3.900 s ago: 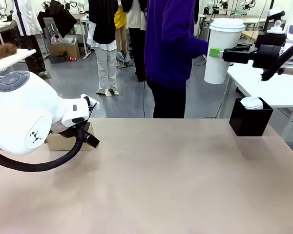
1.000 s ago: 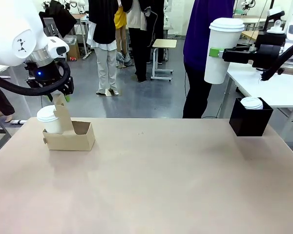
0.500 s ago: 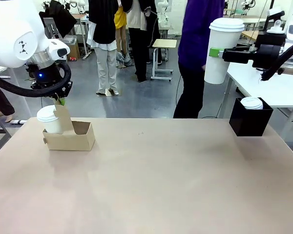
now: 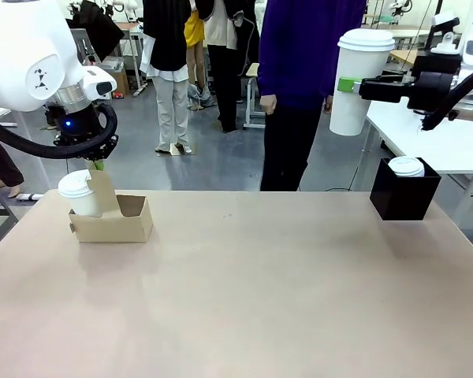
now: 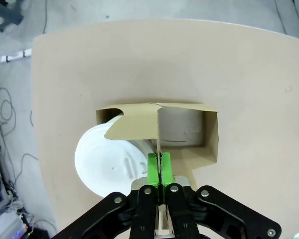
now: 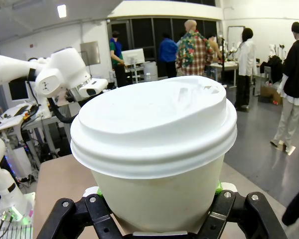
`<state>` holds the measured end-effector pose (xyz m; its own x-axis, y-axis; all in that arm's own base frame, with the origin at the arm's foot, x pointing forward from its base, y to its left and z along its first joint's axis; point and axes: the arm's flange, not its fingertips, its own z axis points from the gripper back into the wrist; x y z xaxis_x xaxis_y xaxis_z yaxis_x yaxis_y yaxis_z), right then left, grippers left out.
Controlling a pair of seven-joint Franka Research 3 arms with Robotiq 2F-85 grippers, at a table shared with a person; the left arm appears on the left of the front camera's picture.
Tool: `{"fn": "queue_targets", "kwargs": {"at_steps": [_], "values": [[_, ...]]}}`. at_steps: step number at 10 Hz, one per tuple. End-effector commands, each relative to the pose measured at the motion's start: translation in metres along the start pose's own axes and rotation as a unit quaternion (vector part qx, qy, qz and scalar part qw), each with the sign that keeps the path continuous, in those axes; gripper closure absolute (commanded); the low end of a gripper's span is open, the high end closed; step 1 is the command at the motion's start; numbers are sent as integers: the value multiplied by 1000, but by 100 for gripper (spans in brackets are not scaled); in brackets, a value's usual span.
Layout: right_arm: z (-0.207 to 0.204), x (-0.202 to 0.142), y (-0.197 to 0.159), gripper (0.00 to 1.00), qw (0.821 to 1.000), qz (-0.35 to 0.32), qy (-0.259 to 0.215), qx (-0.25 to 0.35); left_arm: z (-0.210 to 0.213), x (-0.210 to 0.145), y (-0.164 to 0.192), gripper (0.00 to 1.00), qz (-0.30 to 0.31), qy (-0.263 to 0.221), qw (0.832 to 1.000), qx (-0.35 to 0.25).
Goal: Pour a drink into a cup and package it in a carrier.
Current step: Position the Cup Carrier in the center of the table.
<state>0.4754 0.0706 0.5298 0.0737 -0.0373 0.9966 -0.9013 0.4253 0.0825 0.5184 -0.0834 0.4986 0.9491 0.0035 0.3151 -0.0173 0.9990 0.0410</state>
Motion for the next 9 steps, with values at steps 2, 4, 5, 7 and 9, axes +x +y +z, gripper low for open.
{"fn": "queue_targets", "kwargs": {"at_steps": [2, 4, 5, 7, 9], "values": [[-2, 4, 0, 20, 1000, 8, -3, 2, 0, 0, 0, 98, 0, 0, 1000, 0], [-2, 4, 0, 20, 1000, 8, -3, 2, 37, -8, -14, 98, 26, -4, 1000, 6], [-2, 4, 0, 20, 1000, 8, -3, 2, 58, -17, -29, 98, 32, -2, 999, 13], [-2, 4, 0, 20, 1000, 8, -3, 2, 92, -43, -66, 98, 25, -7, 999, 20], [-2, 4, 0, 20, 1000, 8, -3, 2, 114, -80, -108, 98, 21, -13, 1000, 6]]}}
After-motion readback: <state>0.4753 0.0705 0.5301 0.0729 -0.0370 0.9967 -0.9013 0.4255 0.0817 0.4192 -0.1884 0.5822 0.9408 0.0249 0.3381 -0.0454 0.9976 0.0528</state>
